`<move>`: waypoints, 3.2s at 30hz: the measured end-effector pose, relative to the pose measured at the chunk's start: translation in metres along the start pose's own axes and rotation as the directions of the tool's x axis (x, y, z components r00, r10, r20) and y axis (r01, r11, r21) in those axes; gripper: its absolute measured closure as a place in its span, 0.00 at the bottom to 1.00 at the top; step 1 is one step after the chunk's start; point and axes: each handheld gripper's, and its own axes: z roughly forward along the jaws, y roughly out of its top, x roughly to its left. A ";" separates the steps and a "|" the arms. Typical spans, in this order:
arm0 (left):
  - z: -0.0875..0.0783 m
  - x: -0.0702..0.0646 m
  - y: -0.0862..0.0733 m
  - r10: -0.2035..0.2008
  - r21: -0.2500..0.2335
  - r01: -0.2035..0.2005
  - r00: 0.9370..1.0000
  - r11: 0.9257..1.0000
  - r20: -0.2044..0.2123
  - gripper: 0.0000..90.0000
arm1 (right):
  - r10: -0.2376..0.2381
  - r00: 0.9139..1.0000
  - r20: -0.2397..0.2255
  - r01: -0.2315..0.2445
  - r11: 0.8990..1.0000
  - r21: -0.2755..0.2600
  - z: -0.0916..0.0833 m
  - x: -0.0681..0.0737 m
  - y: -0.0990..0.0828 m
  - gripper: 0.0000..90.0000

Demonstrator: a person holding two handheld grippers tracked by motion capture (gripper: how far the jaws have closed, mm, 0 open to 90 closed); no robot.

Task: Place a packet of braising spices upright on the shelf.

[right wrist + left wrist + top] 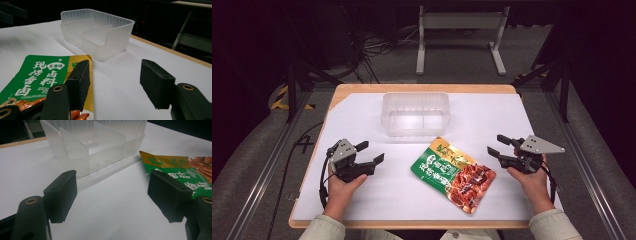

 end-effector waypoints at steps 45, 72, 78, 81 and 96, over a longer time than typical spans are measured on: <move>0.043 -0.061 0.028 0.026 -0.028 -0.020 0.978 0.999 0.209 0.17 | 0.007 0.999 0.044 -0.008 1.000 0.021 -0.012 -0.004 -0.004 0.44; 0.092 -0.070 0.000 -0.055 0.225 0.011 0.980 0.974 0.189 0.16 | 0.003 0.999 0.038 -0.004 0.999 0.040 -0.010 -0.003 -0.006 0.43; 0.096 -0.070 -0.002 -0.072 0.271 0.017 0.978 0.962 0.194 0.18 | 0.003 0.999 0.036 -0.005 0.999 0.044 -0.008 -0.003 -0.006 0.42; 0.098 -0.070 -0.003 -0.067 0.296 0.003 0.976 0.955 0.206 0.20 | 0.002 0.999 0.034 -0.004 0.999 0.047 -0.008 -0.003 -0.007 0.42; 0.101 -0.071 -0.004 -0.115 0.340 0.019 0.958 0.940 0.263 0.31 | 0.003 1.000 0.028 -0.005 0.998 0.057 -0.007 -0.002 -0.007 0.42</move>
